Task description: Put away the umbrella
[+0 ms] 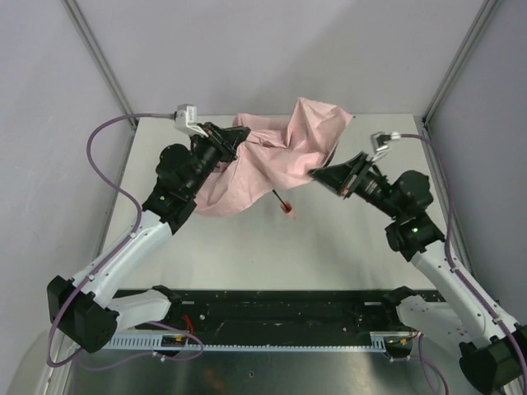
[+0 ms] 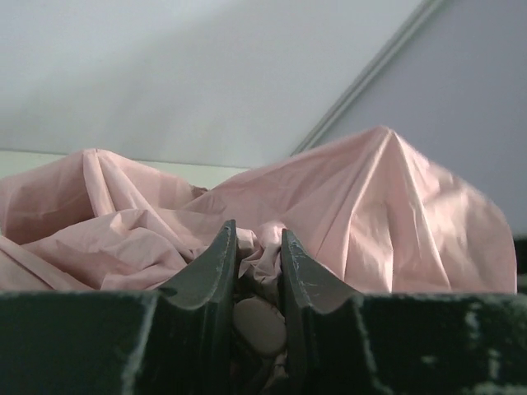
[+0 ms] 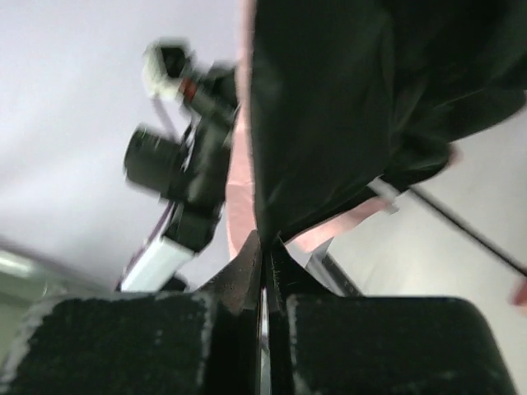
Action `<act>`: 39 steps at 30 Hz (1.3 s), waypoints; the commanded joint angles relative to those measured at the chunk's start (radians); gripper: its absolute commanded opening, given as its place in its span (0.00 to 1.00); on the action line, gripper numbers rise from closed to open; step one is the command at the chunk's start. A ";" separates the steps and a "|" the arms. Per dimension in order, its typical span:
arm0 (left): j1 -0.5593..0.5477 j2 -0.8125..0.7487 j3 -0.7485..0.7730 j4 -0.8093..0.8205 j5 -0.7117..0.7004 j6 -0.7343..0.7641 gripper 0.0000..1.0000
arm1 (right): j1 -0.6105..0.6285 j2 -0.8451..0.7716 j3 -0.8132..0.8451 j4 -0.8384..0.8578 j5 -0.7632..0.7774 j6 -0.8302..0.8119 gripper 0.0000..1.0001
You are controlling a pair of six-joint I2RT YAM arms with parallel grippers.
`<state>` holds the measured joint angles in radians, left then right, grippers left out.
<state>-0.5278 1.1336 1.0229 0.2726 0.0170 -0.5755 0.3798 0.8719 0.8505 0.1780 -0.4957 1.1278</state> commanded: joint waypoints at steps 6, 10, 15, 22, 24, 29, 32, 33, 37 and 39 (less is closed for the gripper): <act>-0.004 0.052 0.007 0.237 -0.237 -0.324 0.00 | 0.481 0.187 -0.041 0.483 -0.024 -0.191 0.00; -0.005 0.037 -0.047 0.327 -0.236 -0.386 0.00 | 0.526 0.263 -0.047 0.503 -0.041 -0.248 0.00; -0.004 0.011 -0.139 0.450 -0.230 -0.419 0.00 | 0.587 0.293 -0.075 0.691 -0.062 -0.230 0.00; 0.007 0.019 -0.139 0.498 -0.215 -0.473 0.00 | 0.631 0.355 -0.165 0.654 0.063 -0.236 0.00; 0.019 0.024 -0.134 0.504 -0.213 -0.484 0.00 | 0.655 0.381 -0.203 0.673 0.060 -0.266 0.00; 0.027 0.052 -0.139 0.570 -0.183 -0.544 0.00 | 0.637 0.549 -0.167 0.721 -0.010 -0.254 0.00; 0.028 0.078 -0.123 0.611 -0.147 -0.594 0.00 | 0.616 0.667 -0.153 0.815 -0.056 -0.195 0.00; 0.028 0.081 -0.116 0.616 -0.126 -0.601 0.00 | 0.603 0.688 -0.152 0.833 -0.066 -0.178 0.00; 0.013 0.068 -0.131 0.627 -0.046 -0.607 0.00 | 0.565 0.672 -0.149 0.836 -0.072 -0.187 0.00; 0.004 0.053 -0.153 0.630 -0.017 -0.575 0.00 | 0.548 0.632 -0.144 0.781 -0.069 -0.209 0.03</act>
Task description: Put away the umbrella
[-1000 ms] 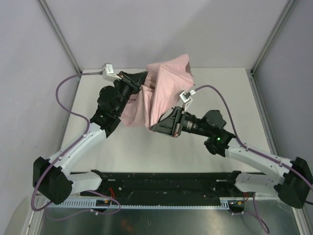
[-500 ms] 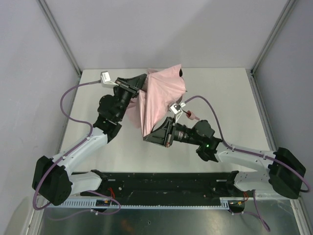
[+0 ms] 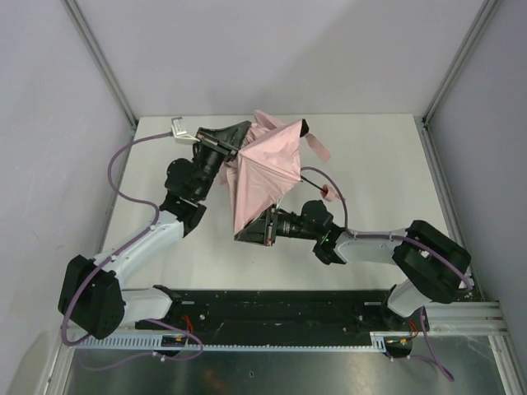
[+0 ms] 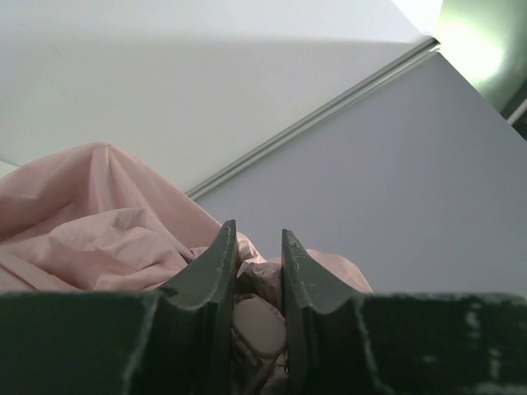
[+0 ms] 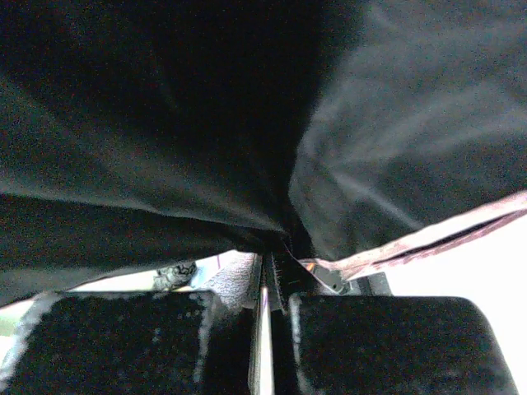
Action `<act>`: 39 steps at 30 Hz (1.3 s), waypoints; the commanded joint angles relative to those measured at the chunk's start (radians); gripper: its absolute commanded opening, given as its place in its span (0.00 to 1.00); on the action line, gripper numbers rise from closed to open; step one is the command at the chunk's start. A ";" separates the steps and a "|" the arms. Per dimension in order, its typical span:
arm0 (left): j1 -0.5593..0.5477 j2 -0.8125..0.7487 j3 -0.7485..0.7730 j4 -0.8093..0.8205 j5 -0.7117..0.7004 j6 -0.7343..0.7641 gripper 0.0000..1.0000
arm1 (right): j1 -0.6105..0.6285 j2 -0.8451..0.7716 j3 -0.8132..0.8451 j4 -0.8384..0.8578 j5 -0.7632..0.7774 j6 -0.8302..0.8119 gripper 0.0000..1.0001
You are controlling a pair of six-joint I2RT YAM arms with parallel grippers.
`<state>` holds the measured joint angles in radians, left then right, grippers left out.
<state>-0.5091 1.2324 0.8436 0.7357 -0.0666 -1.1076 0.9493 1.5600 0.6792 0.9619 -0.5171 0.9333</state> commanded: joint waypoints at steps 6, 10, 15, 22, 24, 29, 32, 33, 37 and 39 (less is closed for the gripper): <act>-0.001 -0.091 -0.034 0.166 0.131 0.101 0.00 | -0.029 -0.282 0.032 -0.441 0.022 -0.182 0.57; 0.028 -0.090 -0.011 0.164 0.206 0.186 0.00 | -0.024 -0.467 0.033 -0.788 0.057 -0.305 0.87; 0.082 -0.061 0.042 0.163 0.340 0.212 0.00 | -0.045 -0.664 0.036 -1.157 0.123 -0.400 0.93; 0.115 -0.039 0.057 0.163 0.558 0.223 0.00 | -0.318 -0.799 0.237 -1.476 0.199 -0.571 0.91; 0.121 -0.033 0.058 0.163 0.634 0.222 0.00 | -0.408 -0.781 0.325 -1.502 0.171 -0.622 0.91; 0.125 -0.025 0.071 0.144 0.813 0.237 0.00 | -0.616 -0.717 0.523 -1.483 -0.025 -0.681 0.96; 0.126 -0.036 0.072 0.122 0.875 0.256 0.00 | -0.702 -0.661 0.565 -1.410 -0.258 -0.642 0.99; 0.124 -0.039 0.070 0.115 0.885 0.262 0.00 | -0.708 -0.640 0.569 -1.378 -0.312 -0.620 0.99; 0.115 -0.047 0.061 0.096 0.896 0.279 0.00 | -0.547 -0.588 0.578 -1.307 -0.228 -0.626 0.99; 0.101 -0.055 0.056 0.081 0.879 0.297 0.00 | -0.449 -0.554 0.585 -1.291 -0.117 -0.631 0.99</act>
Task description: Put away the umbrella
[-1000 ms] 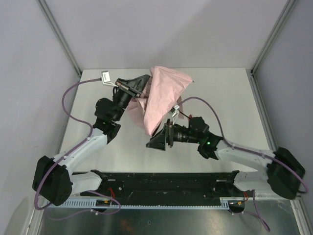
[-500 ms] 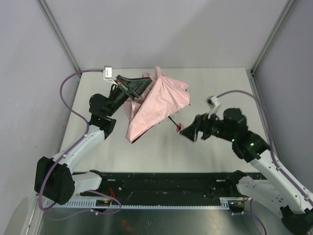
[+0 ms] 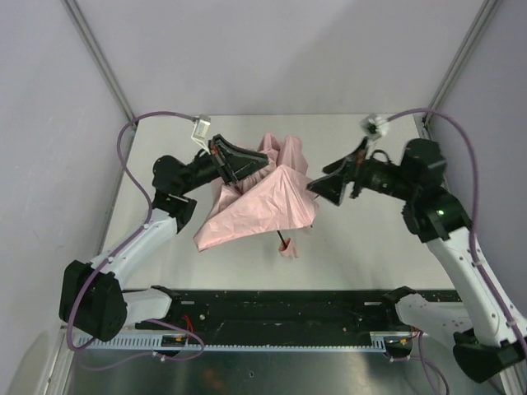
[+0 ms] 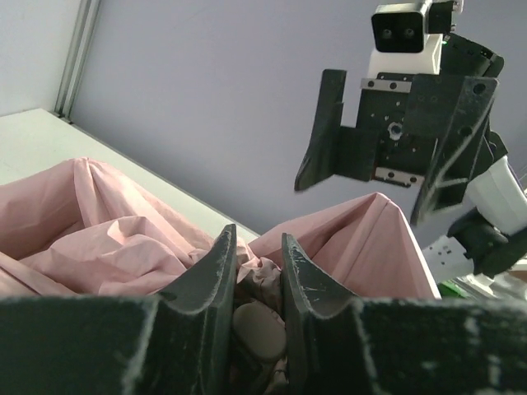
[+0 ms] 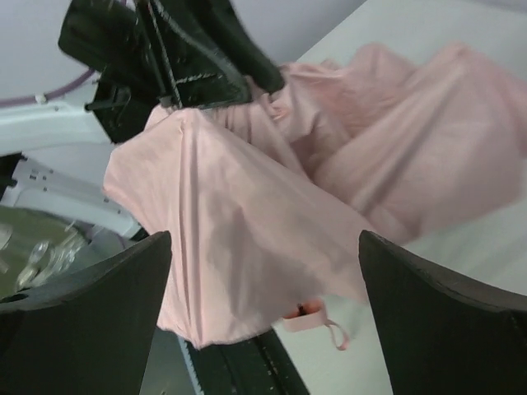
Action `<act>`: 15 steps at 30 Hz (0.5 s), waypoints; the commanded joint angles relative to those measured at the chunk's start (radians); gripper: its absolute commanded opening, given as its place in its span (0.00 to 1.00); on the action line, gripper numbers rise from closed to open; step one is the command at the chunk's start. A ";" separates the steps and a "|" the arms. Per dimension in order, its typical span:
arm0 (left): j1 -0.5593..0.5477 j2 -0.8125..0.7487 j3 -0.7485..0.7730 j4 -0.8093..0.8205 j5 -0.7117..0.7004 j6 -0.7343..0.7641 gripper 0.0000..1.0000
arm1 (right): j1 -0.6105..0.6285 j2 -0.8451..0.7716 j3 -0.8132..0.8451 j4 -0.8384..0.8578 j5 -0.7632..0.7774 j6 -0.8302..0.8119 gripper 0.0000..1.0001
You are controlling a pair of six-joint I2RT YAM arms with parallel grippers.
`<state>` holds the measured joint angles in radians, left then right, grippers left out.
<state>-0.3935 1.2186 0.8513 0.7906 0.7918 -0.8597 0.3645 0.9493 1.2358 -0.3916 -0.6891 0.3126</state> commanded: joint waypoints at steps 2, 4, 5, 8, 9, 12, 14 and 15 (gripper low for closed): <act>-0.033 -0.048 0.052 -0.010 -0.001 0.081 0.00 | 0.224 0.089 0.038 0.078 0.168 0.003 0.99; -0.049 -0.056 0.057 -0.035 -0.023 0.105 0.00 | 0.324 0.110 0.042 0.086 0.288 -0.008 0.99; -0.055 -0.057 0.061 -0.043 -0.030 0.111 0.00 | 0.362 0.122 0.042 0.084 0.338 -0.022 0.99; -0.074 -0.061 0.079 -0.056 -0.039 0.122 0.00 | 0.407 0.166 0.041 0.073 0.376 -0.053 0.99; -0.082 -0.061 0.089 -0.058 -0.040 0.124 0.00 | 0.415 0.178 0.041 0.075 0.389 -0.061 0.99; -0.107 -0.065 0.119 -0.064 -0.037 0.120 0.00 | 0.428 0.214 0.037 0.077 0.411 -0.086 0.99; -0.128 -0.070 0.138 -0.066 -0.037 0.118 0.00 | 0.434 0.233 0.027 0.097 0.425 -0.101 0.99; -0.139 -0.074 0.146 -0.067 -0.039 0.118 0.00 | 0.437 0.238 0.021 0.109 0.428 -0.106 0.99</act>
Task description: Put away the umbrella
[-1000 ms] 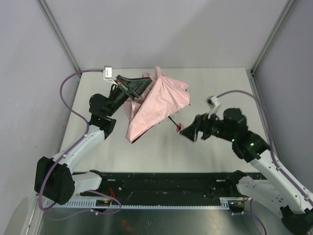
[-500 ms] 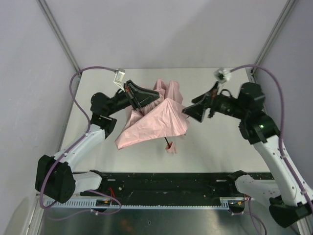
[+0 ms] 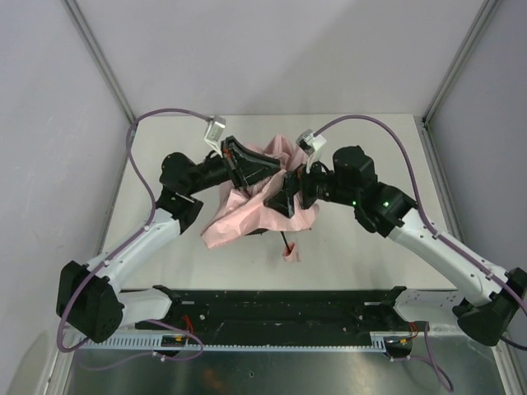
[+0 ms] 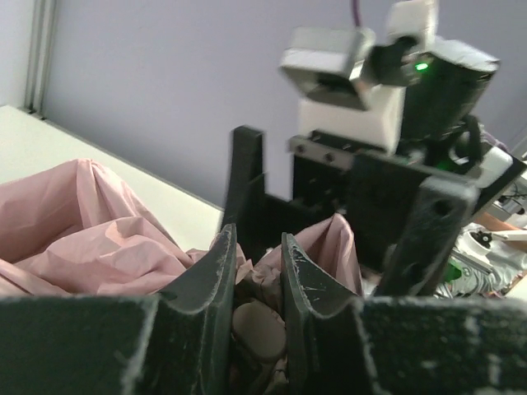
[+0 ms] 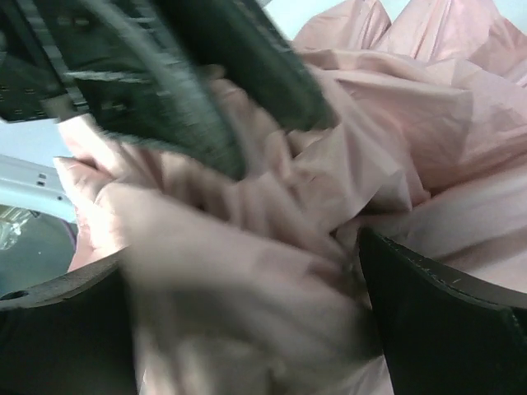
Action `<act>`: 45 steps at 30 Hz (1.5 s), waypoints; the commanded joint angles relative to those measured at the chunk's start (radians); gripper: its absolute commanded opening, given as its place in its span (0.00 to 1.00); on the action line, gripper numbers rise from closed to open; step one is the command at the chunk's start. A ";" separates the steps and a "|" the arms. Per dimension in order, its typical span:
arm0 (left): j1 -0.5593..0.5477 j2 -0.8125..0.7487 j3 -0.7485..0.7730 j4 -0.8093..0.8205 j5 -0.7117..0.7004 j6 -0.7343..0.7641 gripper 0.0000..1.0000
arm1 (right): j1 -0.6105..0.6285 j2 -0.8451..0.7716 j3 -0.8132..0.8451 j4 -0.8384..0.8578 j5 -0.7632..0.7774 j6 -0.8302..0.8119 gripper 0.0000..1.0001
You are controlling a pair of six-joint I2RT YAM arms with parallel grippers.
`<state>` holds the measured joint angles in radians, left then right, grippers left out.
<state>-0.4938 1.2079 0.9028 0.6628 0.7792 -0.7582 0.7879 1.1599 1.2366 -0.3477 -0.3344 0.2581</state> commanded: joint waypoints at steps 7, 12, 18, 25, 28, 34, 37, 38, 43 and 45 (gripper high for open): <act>-0.116 -0.059 0.139 0.057 -0.037 0.012 0.00 | 0.022 0.042 -0.048 0.259 -0.100 -0.049 0.99; -0.132 -0.051 0.158 0.054 -0.021 0.006 0.00 | 0.008 0.036 -0.119 0.402 -0.272 -0.024 0.99; -0.163 -0.045 0.174 0.053 -0.025 -0.005 0.00 | 0.012 0.024 -0.183 0.488 -0.235 -0.009 0.89; -0.176 -0.036 0.181 0.052 -0.039 -0.037 0.00 | 0.007 -0.016 -0.248 0.616 -0.384 0.035 0.54; -0.176 -0.027 0.184 0.051 -0.036 -0.049 0.00 | 0.001 -0.025 -0.257 0.624 -0.414 0.042 0.29; -0.172 -0.026 0.196 0.024 -0.060 -0.048 0.23 | -0.037 -0.050 -0.285 0.640 -0.446 0.063 0.01; -0.145 -0.052 0.204 -0.056 -0.074 -0.019 0.65 | -0.092 -0.075 -0.315 0.667 -0.455 0.092 0.00; -0.125 -0.068 0.204 -0.089 -0.078 -0.006 0.80 | -0.115 -0.083 -0.323 0.675 -0.461 0.104 0.00; 0.018 -0.191 0.200 -0.341 -0.100 0.074 0.98 | -0.175 -0.126 -0.339 0.657 -0.482 0.103 0.00; 0.056 -0.243 0.204 -0.454 -0.122 0.124 0.94 | -0.190 -0.135 -0.339 0.646 -0.488 0.097 0.00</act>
<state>-0.5106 1.0744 1.0607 0.4179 0.7029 -0.7372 0.6220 1.0931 0.8761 0.2359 -0.7731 0.3519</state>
